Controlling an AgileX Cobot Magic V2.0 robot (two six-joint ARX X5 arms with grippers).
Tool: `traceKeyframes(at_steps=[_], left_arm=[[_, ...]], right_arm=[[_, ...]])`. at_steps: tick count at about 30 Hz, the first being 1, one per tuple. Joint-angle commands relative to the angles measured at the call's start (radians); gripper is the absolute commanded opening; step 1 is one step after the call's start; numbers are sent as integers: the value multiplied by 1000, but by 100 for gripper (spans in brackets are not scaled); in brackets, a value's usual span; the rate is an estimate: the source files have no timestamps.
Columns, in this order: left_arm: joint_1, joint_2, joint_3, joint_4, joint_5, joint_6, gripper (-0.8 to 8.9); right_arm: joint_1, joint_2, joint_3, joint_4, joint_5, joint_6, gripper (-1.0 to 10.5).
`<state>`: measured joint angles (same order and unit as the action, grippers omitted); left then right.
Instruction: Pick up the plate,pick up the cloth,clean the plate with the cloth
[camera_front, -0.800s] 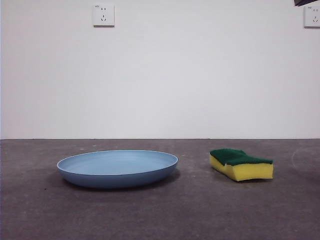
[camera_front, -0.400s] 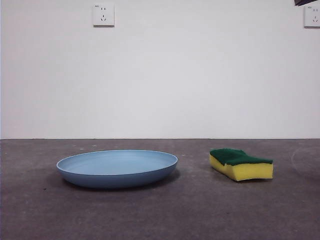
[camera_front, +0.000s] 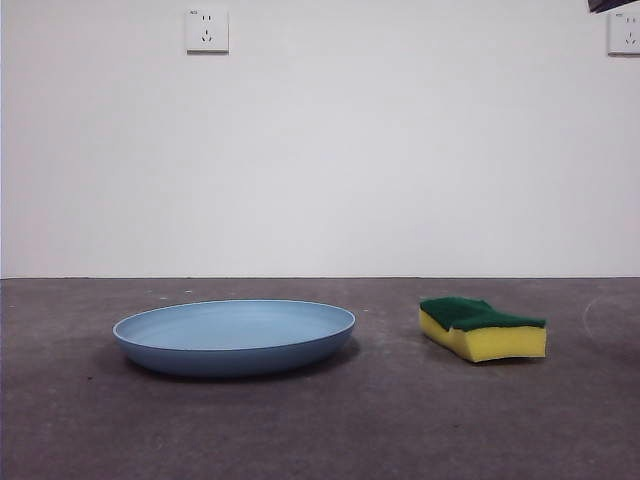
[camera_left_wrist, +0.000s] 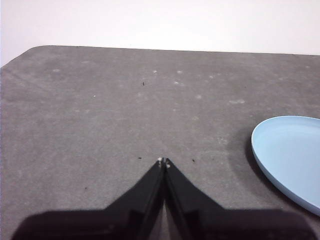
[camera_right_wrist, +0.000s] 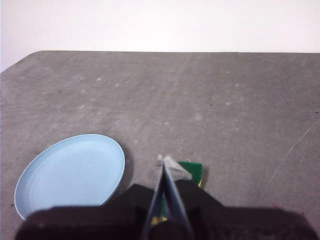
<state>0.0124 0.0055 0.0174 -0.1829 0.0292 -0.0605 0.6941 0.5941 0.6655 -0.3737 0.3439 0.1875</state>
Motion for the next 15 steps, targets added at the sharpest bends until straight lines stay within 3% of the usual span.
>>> traceKeyframes(at_steps=[1,5,8,15], left_arm=[[2,-2,-13,0,1,5,-3],[2,-2,-13,0,1,5,-3],[2,-2,-13,1,0,5,-3],[2,-2,-13,1,0,5,-3]], right_arm=[[1,-1,-4,3,9,-50,1],[-39,-29,-5,-64,22,-148,1],[-127,-56,-12,-102,16,-163,1],[-412,-217,-134,-24,-204,-199,1]])
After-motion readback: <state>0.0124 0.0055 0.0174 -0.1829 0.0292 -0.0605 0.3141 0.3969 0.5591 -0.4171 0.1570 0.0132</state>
